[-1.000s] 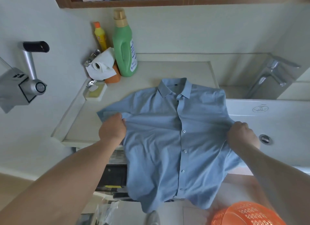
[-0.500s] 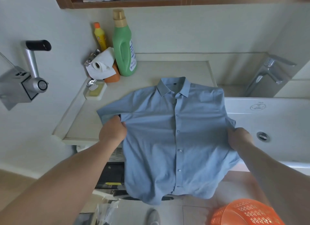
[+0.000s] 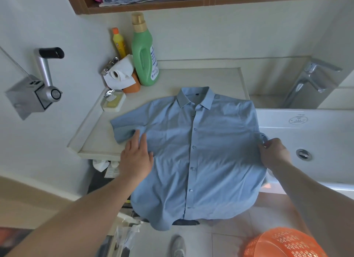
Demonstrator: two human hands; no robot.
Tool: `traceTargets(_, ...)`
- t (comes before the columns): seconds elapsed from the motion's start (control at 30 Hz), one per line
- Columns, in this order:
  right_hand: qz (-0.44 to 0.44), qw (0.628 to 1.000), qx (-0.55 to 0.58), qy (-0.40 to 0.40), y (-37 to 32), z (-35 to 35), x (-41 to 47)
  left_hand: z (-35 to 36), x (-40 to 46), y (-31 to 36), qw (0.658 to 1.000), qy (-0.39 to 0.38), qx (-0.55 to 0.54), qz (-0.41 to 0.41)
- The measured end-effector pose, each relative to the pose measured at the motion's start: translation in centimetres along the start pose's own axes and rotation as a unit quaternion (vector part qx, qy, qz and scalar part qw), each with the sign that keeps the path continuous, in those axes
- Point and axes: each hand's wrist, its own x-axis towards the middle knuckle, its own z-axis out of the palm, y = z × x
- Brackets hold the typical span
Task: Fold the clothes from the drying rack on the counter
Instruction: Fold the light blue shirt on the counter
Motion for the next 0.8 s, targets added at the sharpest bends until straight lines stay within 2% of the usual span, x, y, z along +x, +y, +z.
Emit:
traceTargets(0.07,-0.013,1.000,-0.007,0.001,0.2,-0.1,0.2,0.6,-1.1,-0.1,0.998,-0.046,0.012,0.033)
traceTargets(0.13,-0.024,1.000,-0.014,-0.005,0.4,-0.3,0.3,1.2,-2.3,-0.4,0.995,-0.094,0.016,0.009)
traceTargets(0.23,-0.014,1.000,-0.009,-0.015,-0.1,-0.6,0.3,1.0,-3.7,-0.9,0.993,-0.074,-0.011,-0.092)
traceTargets(0.3,0.000,1.000,-0.013,0.019,-0.9,-0.5,-0.7,0.9,-4.5,-1.5,0.983,-0.027,-0.066,-0.172)
traceTargets(0.37,-0.043,0.994,-0.052,0.082,-1.9,-0.1,-2.2,0.9,-4.7,-2.6,0.948,-0.044,-0.194,-0.248)
traceTargets(0.43,-0.151,0.979,-0.089,0.104,-2.8,1.0,-4.0,0.9,-4.9,-3.5,0.890,-0.121,-0.317,-0.304)
traceTargets(0.5,-0.257,0.957,-0.117,0.074,-3.7,2.6,-5.8,1.3,-5.3,-3.8,0.861,-0.169,-0.364,-0.312)
traceTargets(0.6,-0.371,0.915,-0.158,-0.011,-5.5,5.4,-8.7,-0.3,-6.4,-1.7,0.840,-0.180,-0.396,-0.324)
traceTargets(0.7,-0.428,0.873,-0.209,-0.100,-6.8,7.9,-11.2,-0.1,-7.2,-1.0,0.864,-0.191,-0.339,-0.320)
traceTargets(0.8,-0.423,0.858,-0.256,-0.141,-7.2,9.1,-11.6,0.3,-8.0,-1.6,0.882,-0.216,-0.292,-0.302)
